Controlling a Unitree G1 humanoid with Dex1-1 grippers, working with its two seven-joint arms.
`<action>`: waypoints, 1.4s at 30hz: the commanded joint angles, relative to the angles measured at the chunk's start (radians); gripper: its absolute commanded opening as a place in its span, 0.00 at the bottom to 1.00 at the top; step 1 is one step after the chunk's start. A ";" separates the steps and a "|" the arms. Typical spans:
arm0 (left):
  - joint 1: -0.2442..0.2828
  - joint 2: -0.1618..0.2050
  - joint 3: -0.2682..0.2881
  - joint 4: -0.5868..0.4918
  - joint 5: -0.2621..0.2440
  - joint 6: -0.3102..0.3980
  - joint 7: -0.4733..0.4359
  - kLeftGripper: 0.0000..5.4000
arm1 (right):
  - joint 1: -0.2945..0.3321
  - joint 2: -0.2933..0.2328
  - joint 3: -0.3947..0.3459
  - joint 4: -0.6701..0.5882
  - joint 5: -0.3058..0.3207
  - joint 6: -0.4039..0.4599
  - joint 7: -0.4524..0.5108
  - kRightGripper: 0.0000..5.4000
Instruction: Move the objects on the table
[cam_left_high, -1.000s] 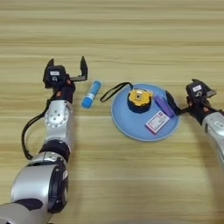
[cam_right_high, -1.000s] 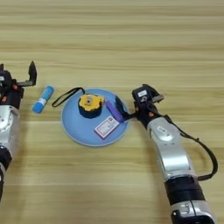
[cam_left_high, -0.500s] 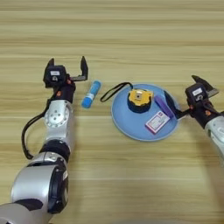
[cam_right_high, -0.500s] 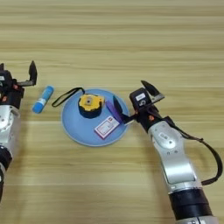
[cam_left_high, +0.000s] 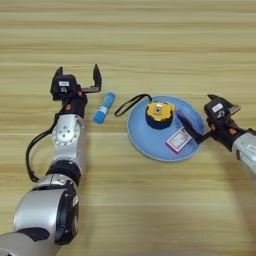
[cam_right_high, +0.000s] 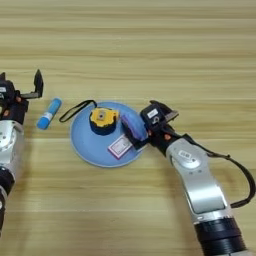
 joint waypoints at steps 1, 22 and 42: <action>0.014 -0.005 -0.006 -0.016 0.019 -0.001 0.009 1.00 | -0.039 0.003 0.029 -0.010 0.006 0.046 0.021 1.00; 0.030 -0.014 -0.010 -0.047 0.034 0.006 0.024 1.00 | -0.117 0.029 0.027 0.155 0.092 0.166 0.082 1.00; 0.040 -0.034 -0.022 -0.067 0.051 0.003 0.047 1.00 | -0.171 0.015 0.002 0.214 0.165 0.307 0.125 1.00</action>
